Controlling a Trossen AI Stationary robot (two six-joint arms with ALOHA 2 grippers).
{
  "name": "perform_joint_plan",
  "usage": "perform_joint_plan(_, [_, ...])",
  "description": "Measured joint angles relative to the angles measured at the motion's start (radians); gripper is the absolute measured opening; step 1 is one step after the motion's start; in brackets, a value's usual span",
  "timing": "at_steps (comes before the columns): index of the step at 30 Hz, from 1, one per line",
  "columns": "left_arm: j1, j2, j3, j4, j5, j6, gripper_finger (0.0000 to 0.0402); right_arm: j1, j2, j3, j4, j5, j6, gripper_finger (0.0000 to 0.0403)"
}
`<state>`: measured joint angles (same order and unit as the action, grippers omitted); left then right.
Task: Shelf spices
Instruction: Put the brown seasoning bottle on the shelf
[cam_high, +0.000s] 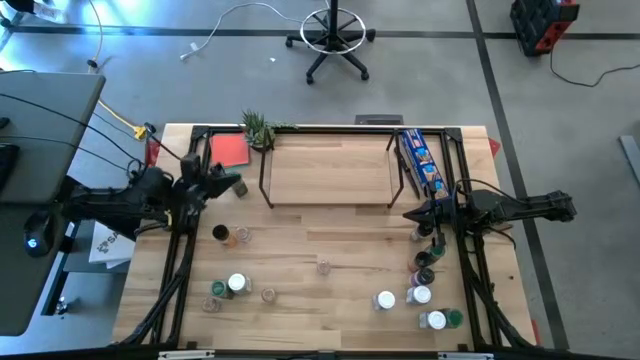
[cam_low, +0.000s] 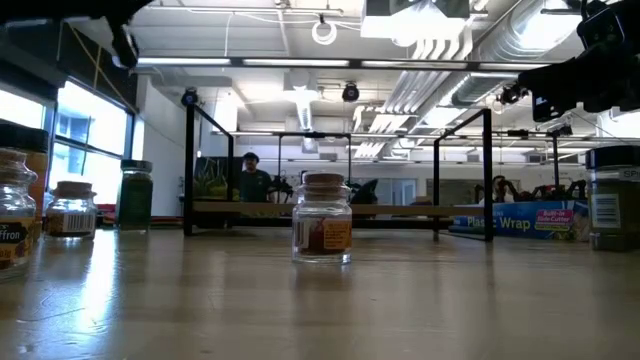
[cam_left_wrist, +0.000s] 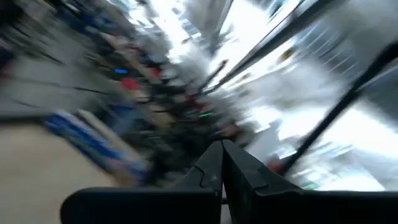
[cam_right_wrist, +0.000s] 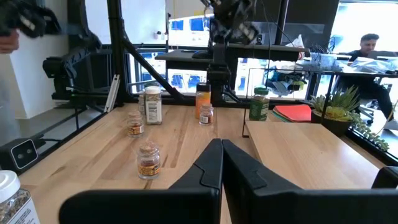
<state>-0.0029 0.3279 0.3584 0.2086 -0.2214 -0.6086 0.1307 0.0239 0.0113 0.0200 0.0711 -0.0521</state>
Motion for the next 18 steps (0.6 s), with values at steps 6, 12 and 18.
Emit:
perform_joint_plan(6, [0.0,0.358,0.389,-0.302,-0.162,0.383,0.0001,0.0,0.0,0.0,0.0,0.0,0.0,0.0])
perform_joint_plan(12, [0.0,0.66,0.662,-0.641,-0.132,0.575,0.0001,0.0,0.0,0.0,0.0,0.0,0.0,0.0])
perform_joint_plan(18, [0.0,0.847,0.701,-0.533,0.019,0.502,0.0001,0.0,0.002,0.0,0.0,0.0,0.0,0.0])
